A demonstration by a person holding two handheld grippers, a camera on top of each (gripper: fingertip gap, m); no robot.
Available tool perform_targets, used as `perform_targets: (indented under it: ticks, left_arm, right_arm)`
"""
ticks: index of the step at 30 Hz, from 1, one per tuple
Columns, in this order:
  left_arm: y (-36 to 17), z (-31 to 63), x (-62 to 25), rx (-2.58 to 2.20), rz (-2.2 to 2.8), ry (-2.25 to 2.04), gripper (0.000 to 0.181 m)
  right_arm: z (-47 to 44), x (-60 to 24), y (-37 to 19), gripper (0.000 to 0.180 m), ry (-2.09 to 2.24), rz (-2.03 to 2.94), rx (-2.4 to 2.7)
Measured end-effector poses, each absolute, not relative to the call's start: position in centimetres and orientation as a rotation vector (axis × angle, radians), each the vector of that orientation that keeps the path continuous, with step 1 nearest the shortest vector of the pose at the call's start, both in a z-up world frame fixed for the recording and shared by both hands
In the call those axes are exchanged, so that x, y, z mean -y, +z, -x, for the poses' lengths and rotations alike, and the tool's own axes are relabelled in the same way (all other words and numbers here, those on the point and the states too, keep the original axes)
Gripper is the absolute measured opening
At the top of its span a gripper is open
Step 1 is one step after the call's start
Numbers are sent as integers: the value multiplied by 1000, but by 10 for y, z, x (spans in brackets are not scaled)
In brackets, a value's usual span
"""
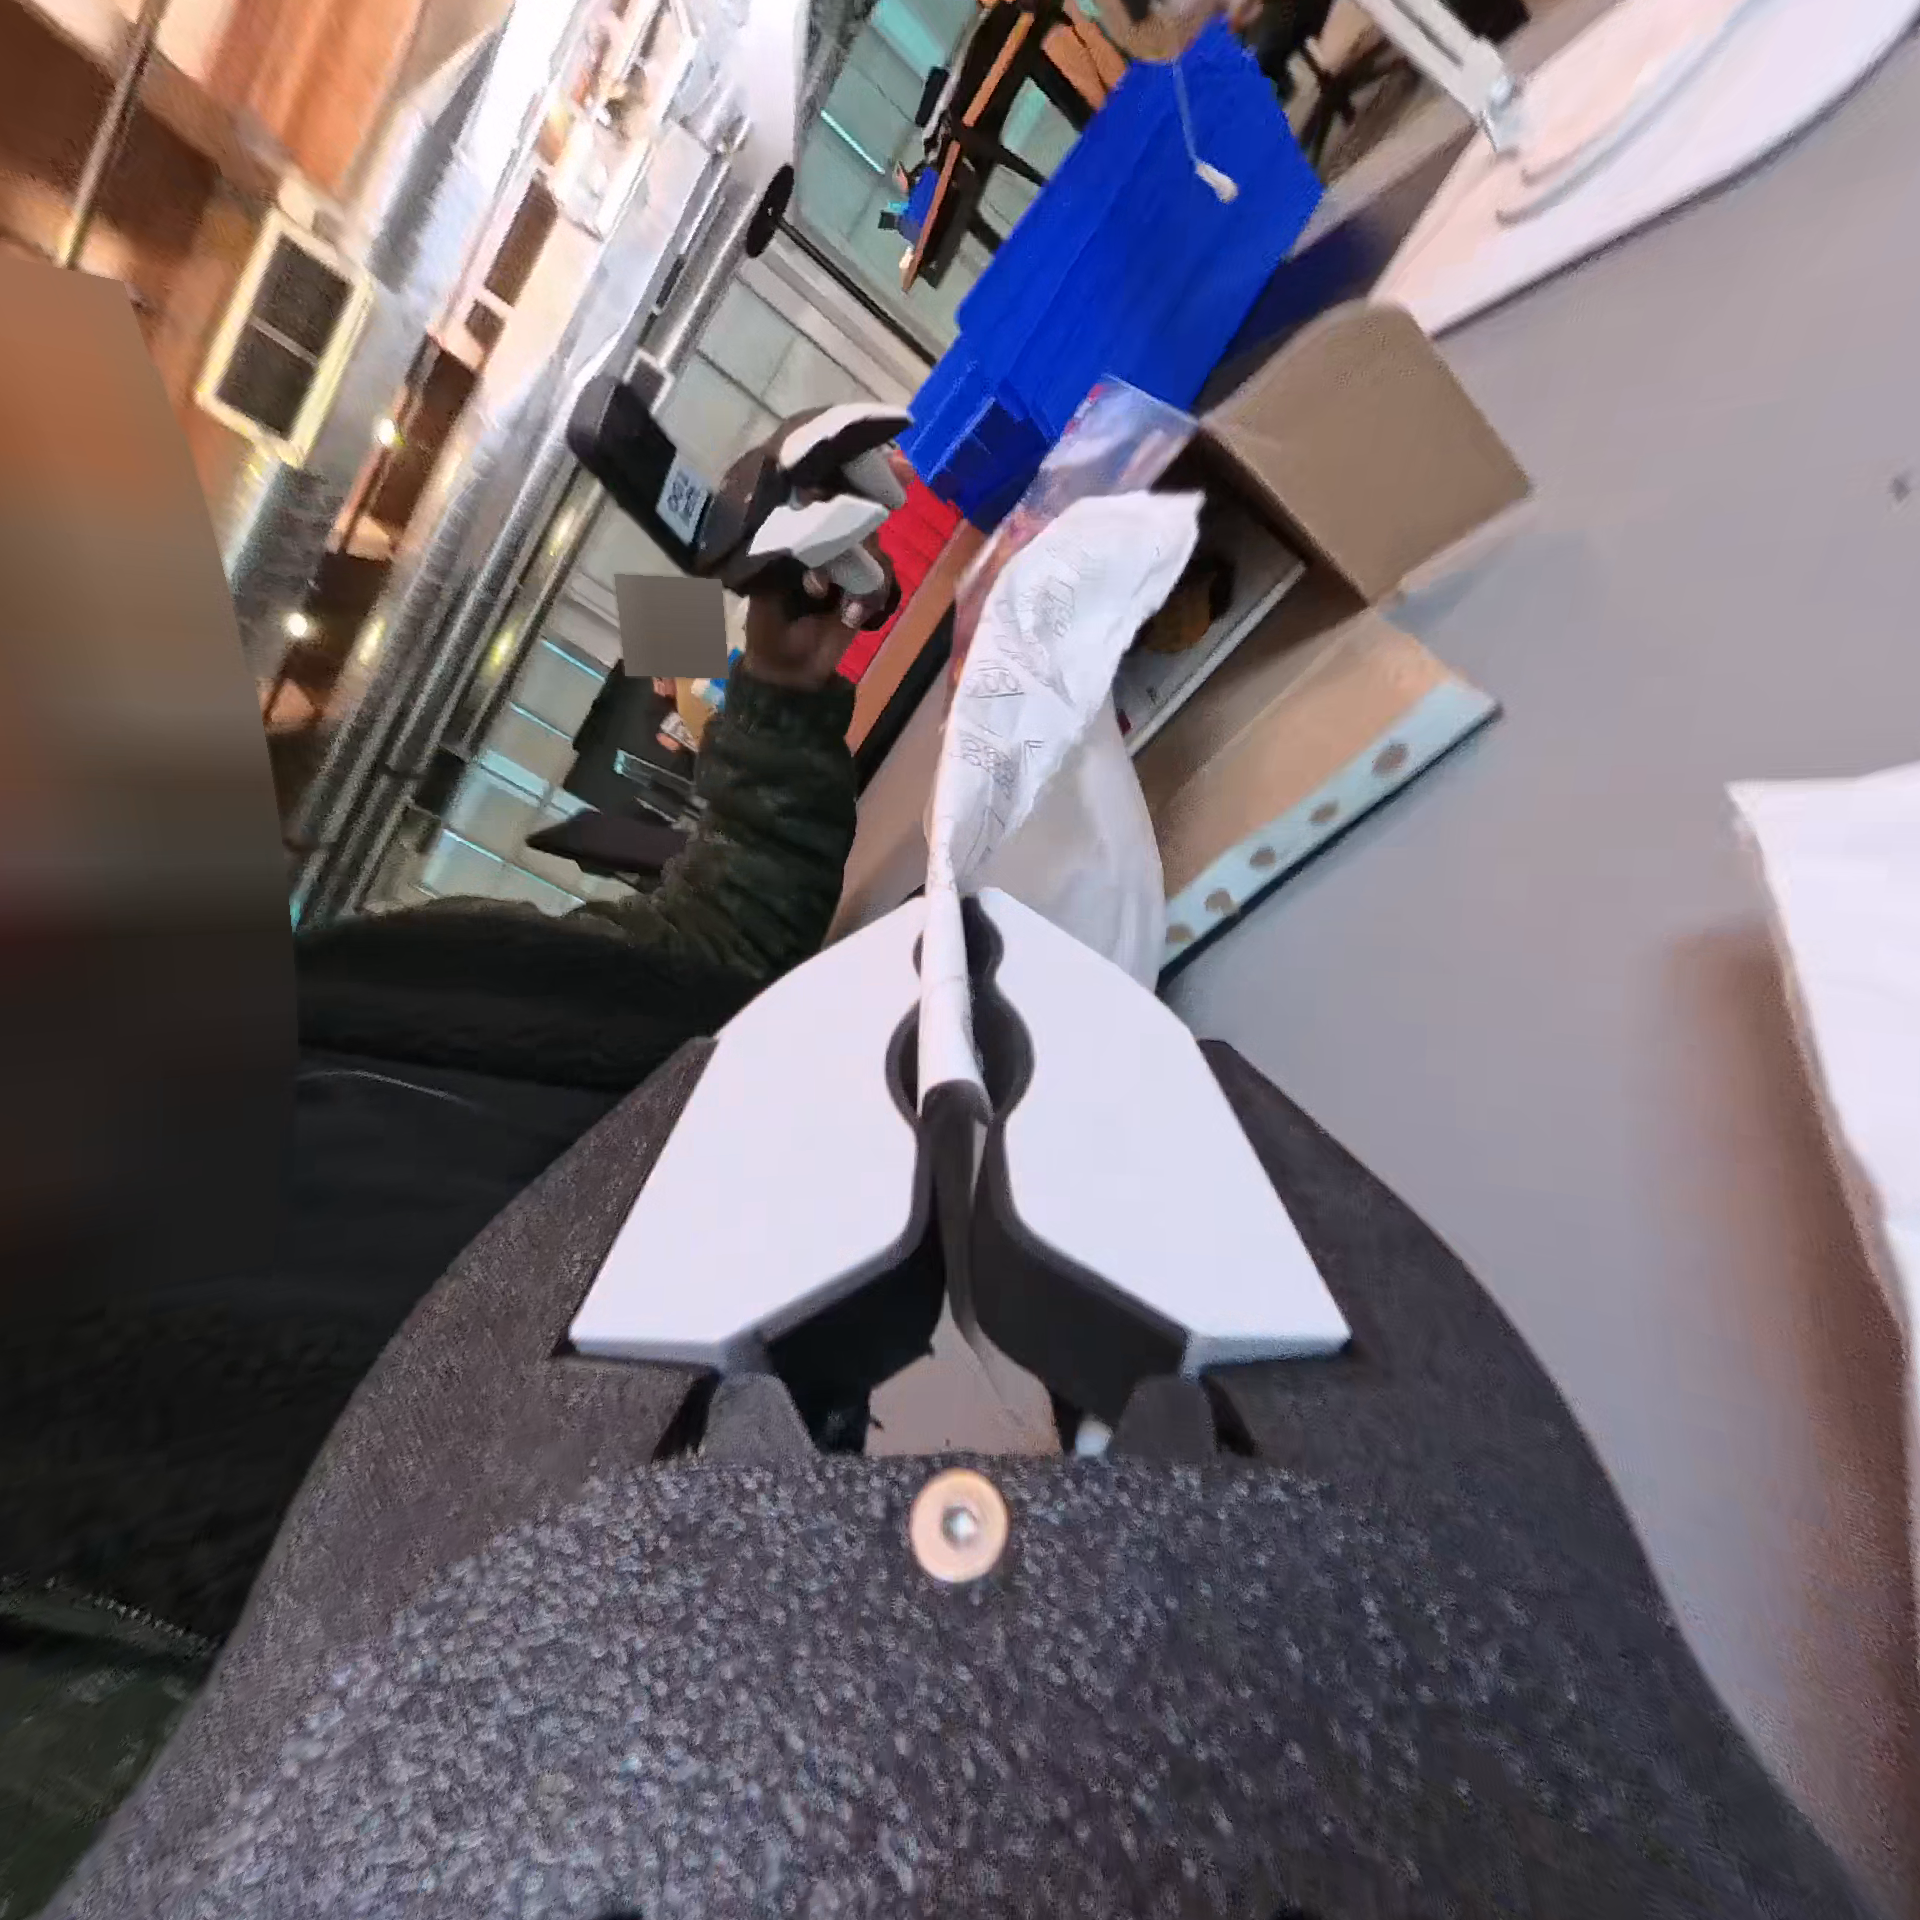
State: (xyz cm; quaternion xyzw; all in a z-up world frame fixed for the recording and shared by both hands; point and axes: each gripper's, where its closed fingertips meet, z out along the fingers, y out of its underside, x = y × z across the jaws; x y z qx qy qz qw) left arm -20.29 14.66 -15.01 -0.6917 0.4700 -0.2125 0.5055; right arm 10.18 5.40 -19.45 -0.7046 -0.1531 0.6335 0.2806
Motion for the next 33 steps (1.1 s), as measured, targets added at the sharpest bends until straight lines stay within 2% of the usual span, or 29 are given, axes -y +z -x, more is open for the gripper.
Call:
perform_targets:
  ticks: [3,6,10,17,22,27,31,33]
  left_arm:
    - [-167,250,-155,-995,1759,-417,43]
    - [-184,289,-165,-848,1852,-408,45]
    - [-191,298,-167,-783,1862,-464,43]
    - [-207,290,-172,-877,1933,-301,49]
    - [-220,292,-171,-739,2025,-580,66]
    - [-219,293,-166,-745,2007,-645,67]
    - [-217,294,-164,-717,1979,-731,65]
    - [-216,295,-164,-704,1964,-767,64]
  right_arm:
    - [-107,-57,-215,1,1746,1977,282]
    - [-118,-67,-235,1,1619,2117,213]
    - [-123,-75,-257,1,1442,2293,253]
    - [-94,-77,-235,1,1574,2246,314]
    - [-70,-75,-203,1,1711,2093,393]
    - [-53,-78,-168,1,1966,1786,330]
    - [-46,-77,-167,1,2149,1588,281]
    - [-33,-77,-190,1,2124,1714,280]
